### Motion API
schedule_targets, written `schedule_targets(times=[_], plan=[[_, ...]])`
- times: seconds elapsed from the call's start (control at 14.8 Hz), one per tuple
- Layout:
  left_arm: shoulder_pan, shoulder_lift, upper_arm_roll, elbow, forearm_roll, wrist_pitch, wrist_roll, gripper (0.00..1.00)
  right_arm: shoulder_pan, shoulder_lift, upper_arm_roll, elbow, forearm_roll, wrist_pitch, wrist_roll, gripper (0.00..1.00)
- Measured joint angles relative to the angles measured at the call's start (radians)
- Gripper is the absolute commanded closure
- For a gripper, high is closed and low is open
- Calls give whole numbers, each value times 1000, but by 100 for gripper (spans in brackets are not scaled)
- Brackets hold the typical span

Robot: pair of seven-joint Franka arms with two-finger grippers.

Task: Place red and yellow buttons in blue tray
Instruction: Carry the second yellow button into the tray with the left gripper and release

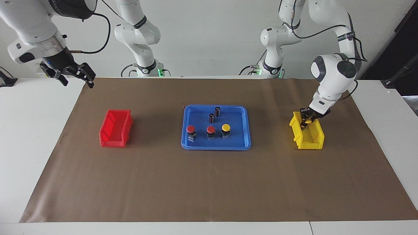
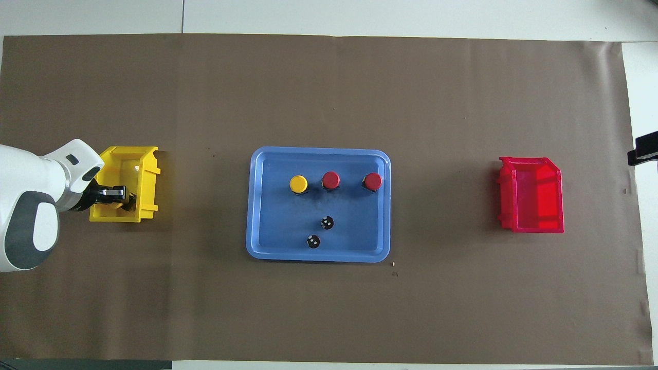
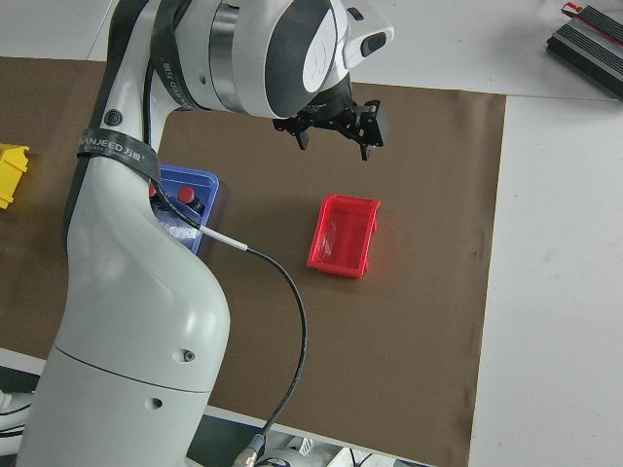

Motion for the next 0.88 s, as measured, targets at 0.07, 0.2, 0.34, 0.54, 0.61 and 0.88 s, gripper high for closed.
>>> schedule_targets(times=[0.07,0.2,0.34,0.54,0.61,0.88], plan=[[-1,0,-1,3,0,0,-3,99,0,4,-5,0,0,-8,-5,0],[-3,2,-2,54,-1,-48,-5,99,36,-5,-41,0,0,-29,-15,0],[-4,4,-4,212,-2,-227,-6,99,72,-22,-78,-5,-1,-43,-24,0],[-70,22,-14,462,-17,-436,-121,99,79,-29,-86,-11,-1,-43,-32,0],[-130,30,-18,478,-17,-426,-225,99,81,-28,-86,-15,-1,-43,-36,0],[-366,91,-33,421,-17,-277,-574,99,86,-28,-86,-19,-2,-42,-38,0]])
